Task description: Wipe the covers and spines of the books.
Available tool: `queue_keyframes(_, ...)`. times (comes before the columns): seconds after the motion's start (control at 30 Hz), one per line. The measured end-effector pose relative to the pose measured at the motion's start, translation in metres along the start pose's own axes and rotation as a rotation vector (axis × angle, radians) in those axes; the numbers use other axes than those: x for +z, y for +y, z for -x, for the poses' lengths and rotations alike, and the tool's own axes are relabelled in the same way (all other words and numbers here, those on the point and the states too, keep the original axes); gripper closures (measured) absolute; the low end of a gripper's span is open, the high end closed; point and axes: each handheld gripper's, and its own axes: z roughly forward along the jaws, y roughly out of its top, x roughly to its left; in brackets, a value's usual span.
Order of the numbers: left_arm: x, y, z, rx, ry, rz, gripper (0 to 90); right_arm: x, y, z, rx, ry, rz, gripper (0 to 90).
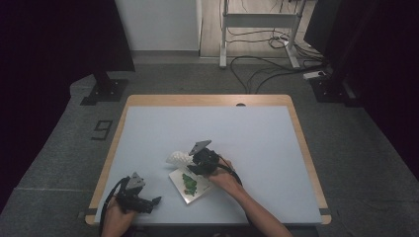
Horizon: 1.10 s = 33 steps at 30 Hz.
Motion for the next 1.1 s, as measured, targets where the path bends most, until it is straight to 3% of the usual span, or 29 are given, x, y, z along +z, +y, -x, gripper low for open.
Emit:
queue_keyframes(0.6,0.0,0.0,0.0,-0.002,0.001,0.0,0.0,0.015,0.02,-0.04,-0.085,0.078,0.015,60.4)
queue_keyframes(0.9,0.0,0.0,0.0,-0.002,0.0,0.001,0.0,0.014,0.02,-0.039,-0.078,0.083,0.013,60.0)
queue_keyframes(1.1,0.0,0.0,0.0,0.0,0.001,-0.001,0.0,0.0,0.025,-0.03,-0.041,0.084,0.061,60.0)
